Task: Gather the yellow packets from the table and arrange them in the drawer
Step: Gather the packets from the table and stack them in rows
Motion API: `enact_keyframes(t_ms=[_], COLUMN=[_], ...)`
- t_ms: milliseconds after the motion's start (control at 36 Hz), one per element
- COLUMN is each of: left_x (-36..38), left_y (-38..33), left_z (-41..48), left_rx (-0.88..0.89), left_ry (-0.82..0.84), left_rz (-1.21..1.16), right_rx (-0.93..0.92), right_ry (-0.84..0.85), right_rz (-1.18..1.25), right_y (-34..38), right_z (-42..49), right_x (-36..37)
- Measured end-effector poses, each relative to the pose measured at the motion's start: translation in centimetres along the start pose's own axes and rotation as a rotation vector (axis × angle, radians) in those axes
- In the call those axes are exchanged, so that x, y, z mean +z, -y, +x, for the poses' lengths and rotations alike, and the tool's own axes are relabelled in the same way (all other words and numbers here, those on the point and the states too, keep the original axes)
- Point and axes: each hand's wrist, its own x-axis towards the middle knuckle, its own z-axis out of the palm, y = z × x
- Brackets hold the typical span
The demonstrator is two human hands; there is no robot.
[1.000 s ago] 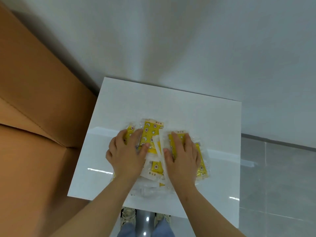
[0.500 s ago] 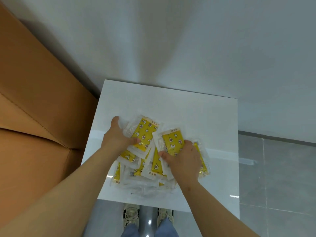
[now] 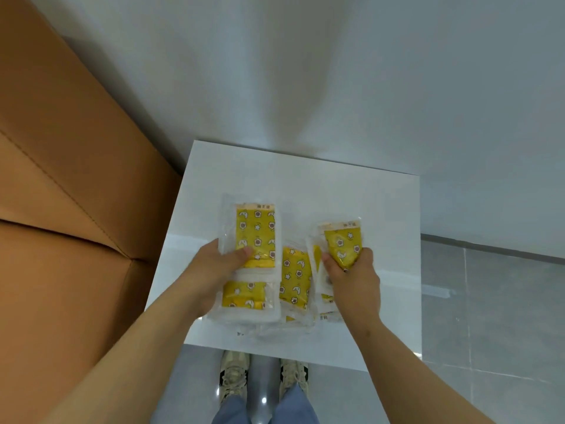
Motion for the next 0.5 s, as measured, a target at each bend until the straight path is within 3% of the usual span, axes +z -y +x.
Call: enact_keyframes(t_ms=[139,333,417,500], left_x=[3.1,5.8,6.4,6.7], left_y=[2.9,4.7,4.4,4.1], left_z=[0.2,0.7,0.8,1.0], left_rx=[0.01,0.191,0.184,0.152], left_ry=[-0.05,-0.27,-0.345,-0.377], left_rz=[0.138,0.638,0.929,0.974], right_rx=[0.086,0.105,0.115,0.117], right_ry=[-0.059,0.043,0.061,0.05], right_rz=[-0.068,-0.216,-0.286,-0.356], right_y=[-1.2,-2.4,-2.6,-2.4], right_z=[-0.3,-0.1,-0.2,-0.4], right_x=[-1.2,-1.5,-1.1,-0.8])
